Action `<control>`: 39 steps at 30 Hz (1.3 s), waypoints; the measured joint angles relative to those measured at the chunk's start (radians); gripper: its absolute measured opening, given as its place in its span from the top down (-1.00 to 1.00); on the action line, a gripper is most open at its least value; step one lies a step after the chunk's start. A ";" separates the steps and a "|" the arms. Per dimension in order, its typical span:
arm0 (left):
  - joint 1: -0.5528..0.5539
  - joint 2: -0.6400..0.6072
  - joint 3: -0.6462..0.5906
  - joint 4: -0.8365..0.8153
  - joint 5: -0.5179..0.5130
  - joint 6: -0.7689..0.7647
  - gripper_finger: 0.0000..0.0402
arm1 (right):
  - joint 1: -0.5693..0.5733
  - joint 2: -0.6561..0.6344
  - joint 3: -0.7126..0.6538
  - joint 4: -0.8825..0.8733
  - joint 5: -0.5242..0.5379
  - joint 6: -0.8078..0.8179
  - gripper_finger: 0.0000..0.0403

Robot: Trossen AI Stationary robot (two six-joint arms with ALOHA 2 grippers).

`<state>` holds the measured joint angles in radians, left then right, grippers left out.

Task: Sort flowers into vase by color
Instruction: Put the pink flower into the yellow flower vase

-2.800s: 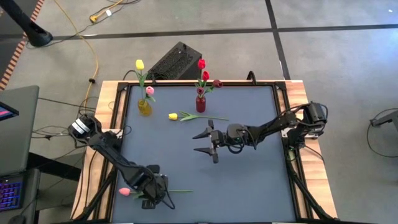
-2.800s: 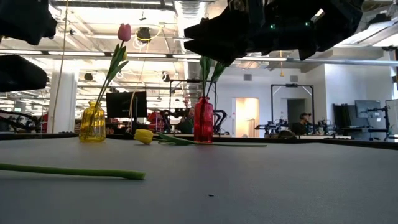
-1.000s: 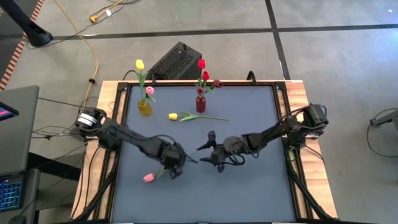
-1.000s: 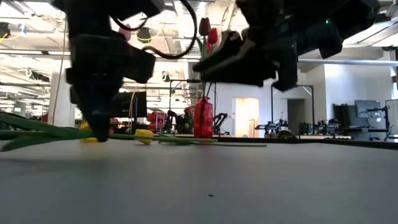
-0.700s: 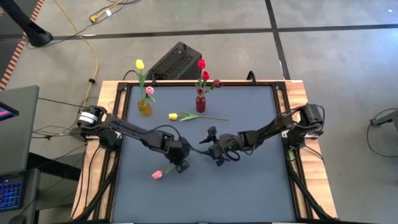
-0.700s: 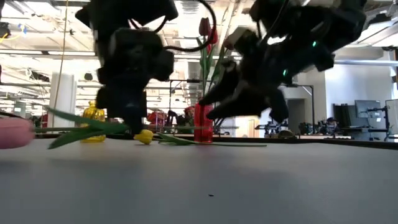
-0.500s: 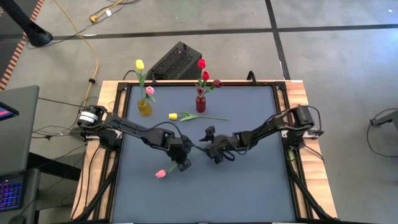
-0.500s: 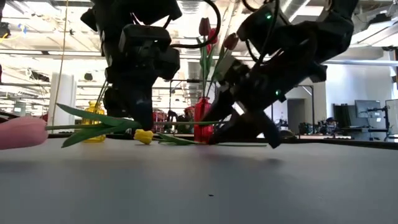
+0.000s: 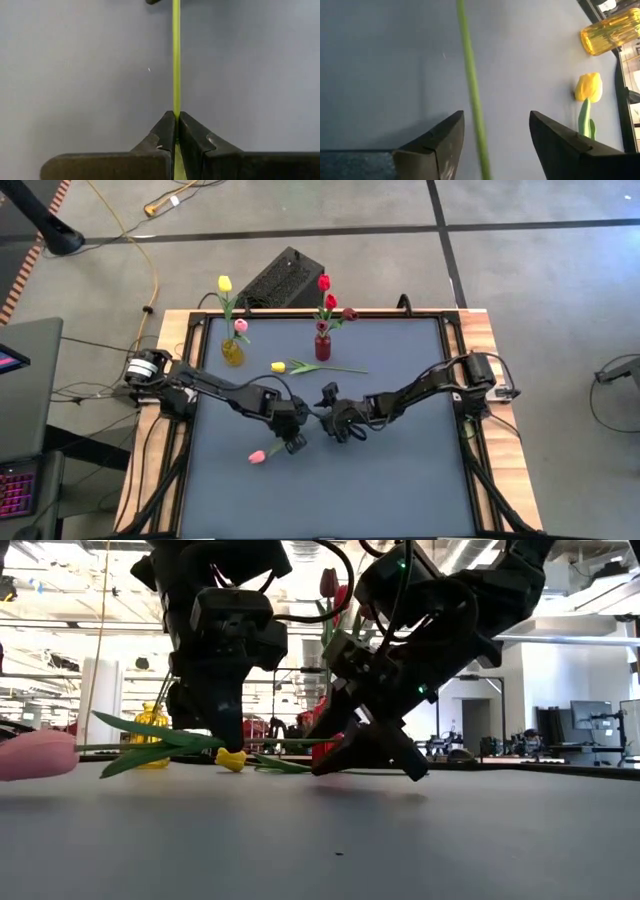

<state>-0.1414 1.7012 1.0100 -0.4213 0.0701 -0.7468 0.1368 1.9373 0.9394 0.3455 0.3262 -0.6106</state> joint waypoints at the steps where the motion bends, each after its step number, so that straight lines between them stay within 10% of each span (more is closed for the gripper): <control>1: 0.001 0.000 0.000 0.001 0.000 -0.002 0.99 | 0.000 0.000 0.000 -0.003 -0.001 0.000 -0.20; 14: 0.000 0.000 0.000 0.008 -0.005 0.057 0.99 | 0.013 0.000 0.000 -0.058 -0.010 0.000 0.90; 30: -0.003 -0.011 0.084 -0.039 -0.057 0.397 0.44 | 0.040 -0.062 0.000 -0.211 -0.076 0.101 0.92; 39: -0.090 -0.199 0.031 0.105 -0.419 0.636 0.30 | -0.023 -0.230 -0.099 -0.274 -0.387 0.218 0.92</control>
<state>-0.2312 1.5026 1.0414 -0.3161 -0.3487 -0.1111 0.1141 1.7071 0.8404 0.0717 -0.0612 -0.3922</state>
